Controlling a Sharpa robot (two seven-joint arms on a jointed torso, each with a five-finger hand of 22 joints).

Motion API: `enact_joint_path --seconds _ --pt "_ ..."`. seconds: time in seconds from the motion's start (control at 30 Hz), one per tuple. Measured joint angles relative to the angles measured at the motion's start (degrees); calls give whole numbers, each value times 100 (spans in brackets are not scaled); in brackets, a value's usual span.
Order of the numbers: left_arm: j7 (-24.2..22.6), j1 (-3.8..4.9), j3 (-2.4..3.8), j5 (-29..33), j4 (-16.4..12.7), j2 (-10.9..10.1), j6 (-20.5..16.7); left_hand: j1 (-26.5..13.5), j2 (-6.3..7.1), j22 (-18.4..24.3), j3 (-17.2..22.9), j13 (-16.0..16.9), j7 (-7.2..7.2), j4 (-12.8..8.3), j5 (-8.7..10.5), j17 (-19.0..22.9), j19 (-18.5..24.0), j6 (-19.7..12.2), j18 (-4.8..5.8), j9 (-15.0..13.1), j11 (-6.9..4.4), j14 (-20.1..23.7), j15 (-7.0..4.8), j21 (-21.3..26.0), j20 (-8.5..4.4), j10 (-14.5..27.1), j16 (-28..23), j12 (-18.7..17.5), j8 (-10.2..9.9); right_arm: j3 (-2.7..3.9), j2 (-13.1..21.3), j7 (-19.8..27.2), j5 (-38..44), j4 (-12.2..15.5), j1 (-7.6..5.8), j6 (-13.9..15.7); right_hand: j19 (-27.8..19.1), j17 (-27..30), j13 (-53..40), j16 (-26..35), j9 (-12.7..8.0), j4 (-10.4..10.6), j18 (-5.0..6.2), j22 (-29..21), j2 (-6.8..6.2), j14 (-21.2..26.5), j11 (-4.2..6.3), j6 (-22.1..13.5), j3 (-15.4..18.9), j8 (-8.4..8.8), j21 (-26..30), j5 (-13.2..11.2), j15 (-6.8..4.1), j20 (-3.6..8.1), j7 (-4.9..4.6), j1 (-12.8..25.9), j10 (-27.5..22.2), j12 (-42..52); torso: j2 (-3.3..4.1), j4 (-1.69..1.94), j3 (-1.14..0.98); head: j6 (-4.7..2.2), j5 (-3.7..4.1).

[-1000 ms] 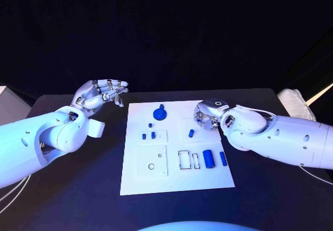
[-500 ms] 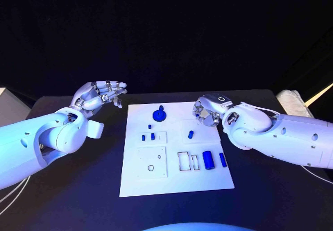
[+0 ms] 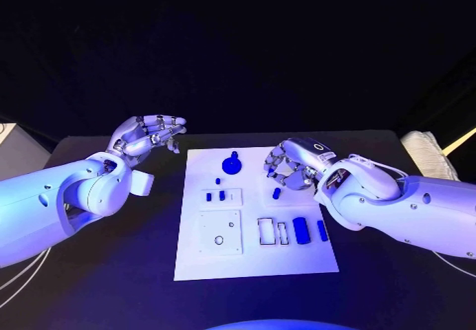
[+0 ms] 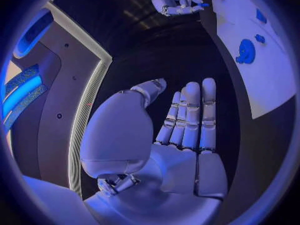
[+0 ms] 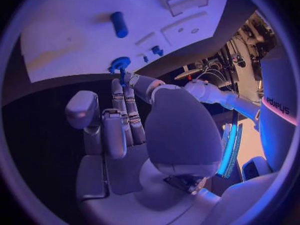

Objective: Assemble the parts on the task board

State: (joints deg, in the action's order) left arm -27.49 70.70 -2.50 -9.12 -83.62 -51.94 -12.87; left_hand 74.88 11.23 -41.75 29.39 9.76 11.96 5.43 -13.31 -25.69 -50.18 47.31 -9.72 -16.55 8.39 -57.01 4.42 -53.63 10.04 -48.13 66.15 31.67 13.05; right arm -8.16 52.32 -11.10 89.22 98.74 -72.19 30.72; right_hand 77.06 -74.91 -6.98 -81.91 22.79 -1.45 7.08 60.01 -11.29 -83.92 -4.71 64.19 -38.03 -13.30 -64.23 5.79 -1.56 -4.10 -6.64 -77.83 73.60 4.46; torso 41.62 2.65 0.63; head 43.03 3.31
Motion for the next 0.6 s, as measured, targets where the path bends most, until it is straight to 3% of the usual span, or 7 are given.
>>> enact_joint_path --seconds 0.27,0.5,0.6 --pt "4 0 0 15 -19 14 -2 20 -20 8 -14 0 0 -14 0 0 0 0 0 1 0 0 0 0 0 0 -26 0 0 -7 -118 376 -349 324 296 280 0 0 0 0 10 -37 0 -1 0 0 0 0 -26 0 0 33 1 0 0 0 0 -6 2 8 3 39 -222" --pt "11 -1 0 23 -50 18 -5 20 -20 8 -14 -1 0 -14 0 5 0 0 0 1 0 0 0 0 0 0 -26 0 0 -9 -355 602 -462 269 603 424 0 -4 0 0 16 -45 -1 -1 0 -1 0 0 -33 0 0 33 2 0 0 0 -1 -27 5 12 11 129 -478" --pt "14 -1 -1 25 -64 23 -6 20 -20 8 -14 -1 0 -14 0 5 -12 0 0 1 12 0 0 0 -12 12 -26 0 0 -15 -464 666 -444 177 732 468 0 -4 0 -23 16 -45 -1 -1 0 -1 0 0 -33 0 0 56 2 0 0 0 -1 -29 8 9 10 166 -552"
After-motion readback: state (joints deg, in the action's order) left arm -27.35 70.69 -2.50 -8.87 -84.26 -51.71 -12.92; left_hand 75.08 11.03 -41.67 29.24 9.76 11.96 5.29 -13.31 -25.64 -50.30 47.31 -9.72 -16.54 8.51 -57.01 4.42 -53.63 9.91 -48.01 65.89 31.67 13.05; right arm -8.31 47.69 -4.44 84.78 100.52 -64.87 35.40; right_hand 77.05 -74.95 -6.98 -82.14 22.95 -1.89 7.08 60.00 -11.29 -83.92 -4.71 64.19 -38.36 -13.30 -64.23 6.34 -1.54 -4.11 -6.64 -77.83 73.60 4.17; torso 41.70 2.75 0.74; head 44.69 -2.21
